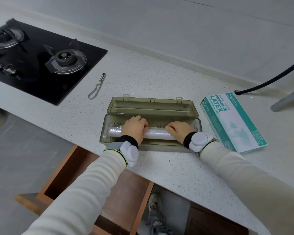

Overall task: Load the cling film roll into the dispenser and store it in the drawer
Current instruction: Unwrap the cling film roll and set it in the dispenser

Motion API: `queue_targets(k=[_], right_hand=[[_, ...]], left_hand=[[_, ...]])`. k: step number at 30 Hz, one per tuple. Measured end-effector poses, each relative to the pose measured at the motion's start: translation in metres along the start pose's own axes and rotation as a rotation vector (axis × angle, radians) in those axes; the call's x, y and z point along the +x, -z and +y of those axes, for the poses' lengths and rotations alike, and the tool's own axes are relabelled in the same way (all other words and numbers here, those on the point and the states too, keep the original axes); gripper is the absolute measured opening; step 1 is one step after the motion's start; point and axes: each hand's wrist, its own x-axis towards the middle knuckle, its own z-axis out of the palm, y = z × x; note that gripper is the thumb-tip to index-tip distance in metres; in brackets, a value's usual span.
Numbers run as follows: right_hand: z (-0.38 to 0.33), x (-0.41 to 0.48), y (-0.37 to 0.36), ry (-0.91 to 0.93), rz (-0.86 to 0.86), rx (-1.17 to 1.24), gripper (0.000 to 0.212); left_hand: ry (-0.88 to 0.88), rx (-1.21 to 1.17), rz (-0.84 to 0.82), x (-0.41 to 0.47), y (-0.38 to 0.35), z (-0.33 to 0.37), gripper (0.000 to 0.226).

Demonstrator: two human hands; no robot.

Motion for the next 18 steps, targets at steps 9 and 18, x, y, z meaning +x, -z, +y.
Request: queue_targets(k=[9,18], right_hand=[[-0.005,0.0,0.004,0.047,-0.151,0.025,0.039],[-0.007,0.004,0.0,0.031,-0.094,-0.054,0.046]], left_hand=[[-0.051,0.021,0.048,-0.017,0.003,-0.014,0.029],[0.053,0.042,0.203,-0.026,0.026,-0.036,0.029]])
